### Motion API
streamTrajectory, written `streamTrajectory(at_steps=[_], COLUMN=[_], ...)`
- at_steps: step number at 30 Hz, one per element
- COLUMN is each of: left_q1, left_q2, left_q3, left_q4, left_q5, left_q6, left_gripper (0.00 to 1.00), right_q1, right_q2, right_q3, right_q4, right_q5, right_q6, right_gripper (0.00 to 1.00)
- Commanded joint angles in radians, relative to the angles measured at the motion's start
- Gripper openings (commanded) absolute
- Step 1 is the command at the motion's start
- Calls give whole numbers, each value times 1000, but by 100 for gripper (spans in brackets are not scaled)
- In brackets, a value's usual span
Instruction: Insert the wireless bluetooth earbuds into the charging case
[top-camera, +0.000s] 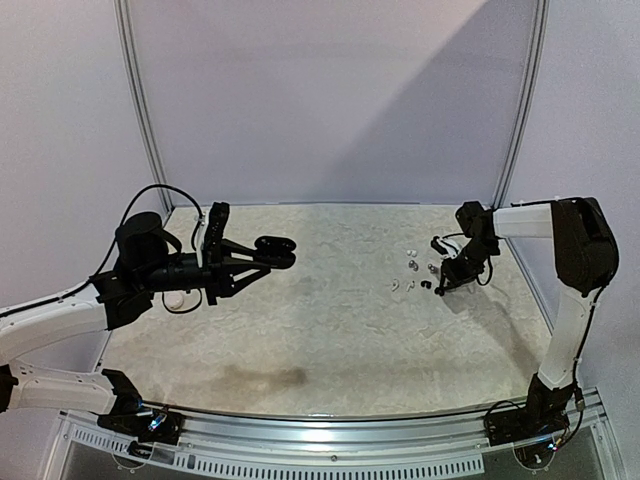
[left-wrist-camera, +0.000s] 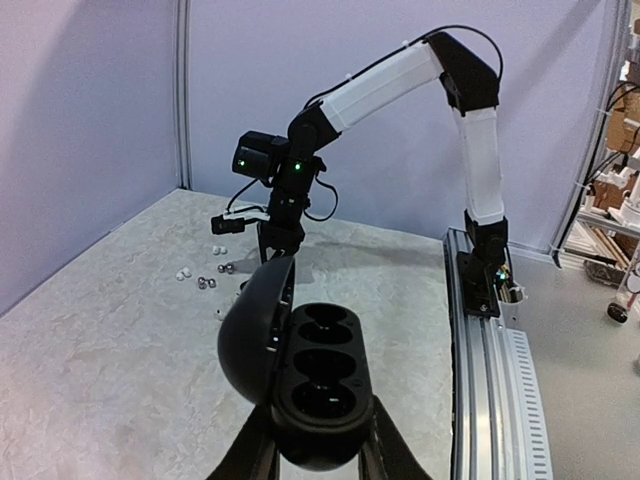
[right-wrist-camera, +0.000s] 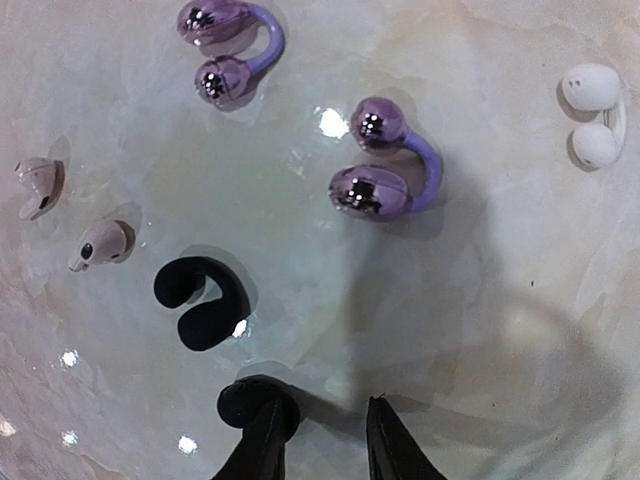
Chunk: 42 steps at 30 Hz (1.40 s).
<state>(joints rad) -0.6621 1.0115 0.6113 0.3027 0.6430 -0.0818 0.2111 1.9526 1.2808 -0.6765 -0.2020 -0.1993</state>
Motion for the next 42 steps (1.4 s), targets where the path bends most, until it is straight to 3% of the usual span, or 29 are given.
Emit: streamTrajectory(at_steps=[1,9,14,42], left_q1=[-7,-8,-8,-8], left_q2=[-4,-4,-4,0], left_q3=[-7,-9,-10,-5], left_q4=[13,9,8,-8], left_q5=[12,15,15,16], left_q6=[22,39,42,80], left_gripper=[0,0,0,0], right_q1=[20,44,59,117], right_q2=[17,2,-4,-45], right_q3=[-43,-55,-58,-121], right_q4=[-3,-2,-3,0], right_q5=[-68,-102,-126,-194], right_q6=[-10,-4,4,41], right_gripper=[25,18,23,21])
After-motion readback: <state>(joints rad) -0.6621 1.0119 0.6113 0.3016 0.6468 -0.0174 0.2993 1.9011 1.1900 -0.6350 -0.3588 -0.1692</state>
